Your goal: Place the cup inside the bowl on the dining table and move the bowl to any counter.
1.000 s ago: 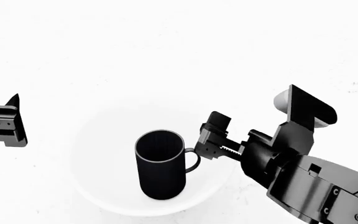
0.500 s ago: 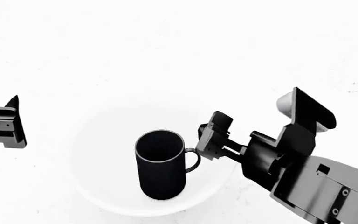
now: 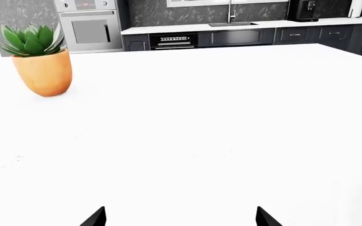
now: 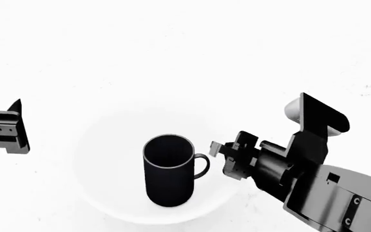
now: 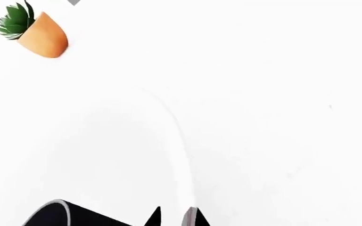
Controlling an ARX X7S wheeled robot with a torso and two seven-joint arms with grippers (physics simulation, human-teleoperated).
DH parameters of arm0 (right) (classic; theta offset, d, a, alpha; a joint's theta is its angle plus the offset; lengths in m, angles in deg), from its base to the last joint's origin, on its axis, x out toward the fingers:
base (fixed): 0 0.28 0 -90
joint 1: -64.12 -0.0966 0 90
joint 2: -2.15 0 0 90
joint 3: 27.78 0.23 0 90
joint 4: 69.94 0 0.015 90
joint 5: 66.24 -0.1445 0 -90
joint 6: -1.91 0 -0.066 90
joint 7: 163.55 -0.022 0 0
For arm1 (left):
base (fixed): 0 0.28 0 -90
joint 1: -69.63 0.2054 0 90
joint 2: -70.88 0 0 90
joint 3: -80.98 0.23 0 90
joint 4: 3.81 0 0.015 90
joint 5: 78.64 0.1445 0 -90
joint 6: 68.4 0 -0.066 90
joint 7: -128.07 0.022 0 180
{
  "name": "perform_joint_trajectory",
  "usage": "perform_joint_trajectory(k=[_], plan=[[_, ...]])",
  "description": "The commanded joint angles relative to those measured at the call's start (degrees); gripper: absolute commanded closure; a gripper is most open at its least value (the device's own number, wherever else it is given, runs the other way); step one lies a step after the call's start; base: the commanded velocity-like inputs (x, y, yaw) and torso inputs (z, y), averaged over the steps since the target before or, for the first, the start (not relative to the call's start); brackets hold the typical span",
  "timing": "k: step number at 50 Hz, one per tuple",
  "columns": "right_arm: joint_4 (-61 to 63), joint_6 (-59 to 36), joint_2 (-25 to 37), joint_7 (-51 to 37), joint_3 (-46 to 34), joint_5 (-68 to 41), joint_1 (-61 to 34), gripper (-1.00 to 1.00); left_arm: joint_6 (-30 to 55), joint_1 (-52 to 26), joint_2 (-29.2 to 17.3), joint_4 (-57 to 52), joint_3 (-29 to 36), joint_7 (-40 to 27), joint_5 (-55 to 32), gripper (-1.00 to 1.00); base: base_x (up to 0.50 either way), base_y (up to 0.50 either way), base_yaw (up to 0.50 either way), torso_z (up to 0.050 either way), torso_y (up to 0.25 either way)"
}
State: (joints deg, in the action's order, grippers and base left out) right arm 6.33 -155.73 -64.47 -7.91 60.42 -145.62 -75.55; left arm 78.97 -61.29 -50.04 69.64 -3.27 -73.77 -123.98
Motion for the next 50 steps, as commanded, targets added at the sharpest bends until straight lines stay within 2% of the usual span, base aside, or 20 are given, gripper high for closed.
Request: perform_joint_trajectory(k=[1,4,20,37,50], plan=[[0.49,1.18,0.15,0.64,-0.08,0.42,-0.08,1.0,-0.31,0.32,-0.17,0.12,0.02,0.06,-0.08,-1.0,0.0,0.0,0.0,0.0,0.0],[0.43,1.58,0.03,0.48,0.25,0.21,0.01,1.0,-0.51,0.65,-0.95,0.14,-0.48,0.73,-0.39,-1.0,0.0,0.0,0.0,0.0,0.0],[-0.73,5.67,-2.1,-4.48,6.61,-4.55,0.47,1.0,-0.21,-0.25,1.13,0.46,1.25,-0.91,0.17,-1.0,0.0,0.0,0.0,0.0,0.0],[1.67,11.4,-4.19,-6.98,14.41,-10.2,2.71,1.0,-0.7,0.23,0.22,0.49,0.26,-0.26,-0.64,-1.0,0.0,0.0,0.0,0.0,0.0],[6.84,12.02,-2.28,-9.29,16.97,-12.16,4.81,1.0,-0.48,0.59,-0.79,-0.18,-0.56,-0.04,-1.52,-1.0,0.0,0.0,0.0,0.0,0.0]])
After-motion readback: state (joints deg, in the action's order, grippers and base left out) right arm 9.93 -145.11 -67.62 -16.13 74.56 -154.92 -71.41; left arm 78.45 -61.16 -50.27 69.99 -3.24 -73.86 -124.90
